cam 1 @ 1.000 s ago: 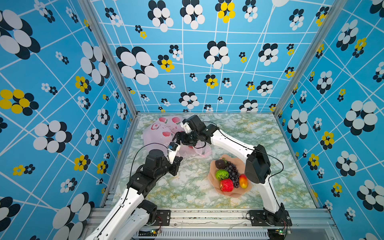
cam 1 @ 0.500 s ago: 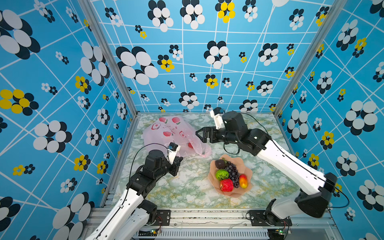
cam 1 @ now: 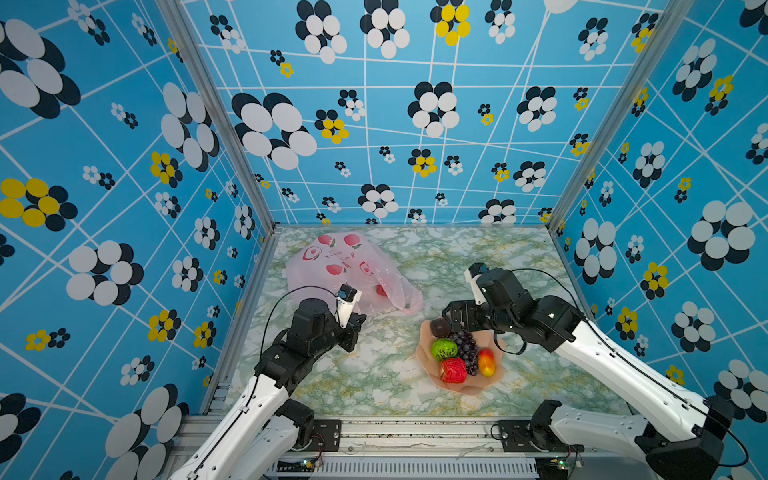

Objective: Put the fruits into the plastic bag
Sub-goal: 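Move the right gripper back over the dish toward the red apple, then lower the right gripper and close it on the red apple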

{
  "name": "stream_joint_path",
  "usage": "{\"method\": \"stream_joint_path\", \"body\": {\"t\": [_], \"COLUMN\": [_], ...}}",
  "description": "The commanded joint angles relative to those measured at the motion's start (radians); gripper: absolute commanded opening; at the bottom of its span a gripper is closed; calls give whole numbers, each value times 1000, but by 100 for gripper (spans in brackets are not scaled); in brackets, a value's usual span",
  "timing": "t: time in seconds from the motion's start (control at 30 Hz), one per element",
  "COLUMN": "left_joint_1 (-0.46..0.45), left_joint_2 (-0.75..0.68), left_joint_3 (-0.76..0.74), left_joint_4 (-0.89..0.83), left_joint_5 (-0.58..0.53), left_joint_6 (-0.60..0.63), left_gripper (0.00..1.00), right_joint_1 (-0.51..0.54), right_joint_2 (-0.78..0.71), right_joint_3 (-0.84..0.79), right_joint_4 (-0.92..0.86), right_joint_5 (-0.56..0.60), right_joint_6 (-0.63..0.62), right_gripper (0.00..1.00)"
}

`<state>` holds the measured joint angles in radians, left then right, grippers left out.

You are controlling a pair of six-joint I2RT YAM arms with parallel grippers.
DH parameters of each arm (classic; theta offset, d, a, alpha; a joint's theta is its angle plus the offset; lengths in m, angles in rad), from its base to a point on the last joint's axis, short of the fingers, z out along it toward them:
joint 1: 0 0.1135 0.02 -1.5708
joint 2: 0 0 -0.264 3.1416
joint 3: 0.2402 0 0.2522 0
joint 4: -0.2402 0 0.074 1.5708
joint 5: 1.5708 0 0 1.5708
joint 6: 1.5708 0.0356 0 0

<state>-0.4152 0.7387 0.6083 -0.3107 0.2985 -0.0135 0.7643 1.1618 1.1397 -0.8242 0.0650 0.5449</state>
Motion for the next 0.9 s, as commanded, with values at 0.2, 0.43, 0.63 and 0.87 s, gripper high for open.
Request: {"method": "stream_joint_path", "body": {"t": [0.2,0.43,0.63,0.87], "left_joint_1": [-10,-10,-10,-10], "left_joint_2": [-13,-12,-12,-13], "left_joint_3": [-14,-12,-13,-12], "left_joint_4": [-14,-11,-8,-10], "left_joint_5": [-9,-3,1,2], "left_joint_6": [15,17,17,17], "left_gripper": [0,0,0,0], "right_joint_1": [33,88,120,125], "right_joint_2": [149,171,155,159], "right_joint_3": [-86,-118,-165,-212], "right_joint_4": [-45,-46,-39,-10], "right_joint_5": [-80,-78,-82,-97], "right_joint_6": [75,133,179,195], "right_gripper": [94,91,87,84]}}
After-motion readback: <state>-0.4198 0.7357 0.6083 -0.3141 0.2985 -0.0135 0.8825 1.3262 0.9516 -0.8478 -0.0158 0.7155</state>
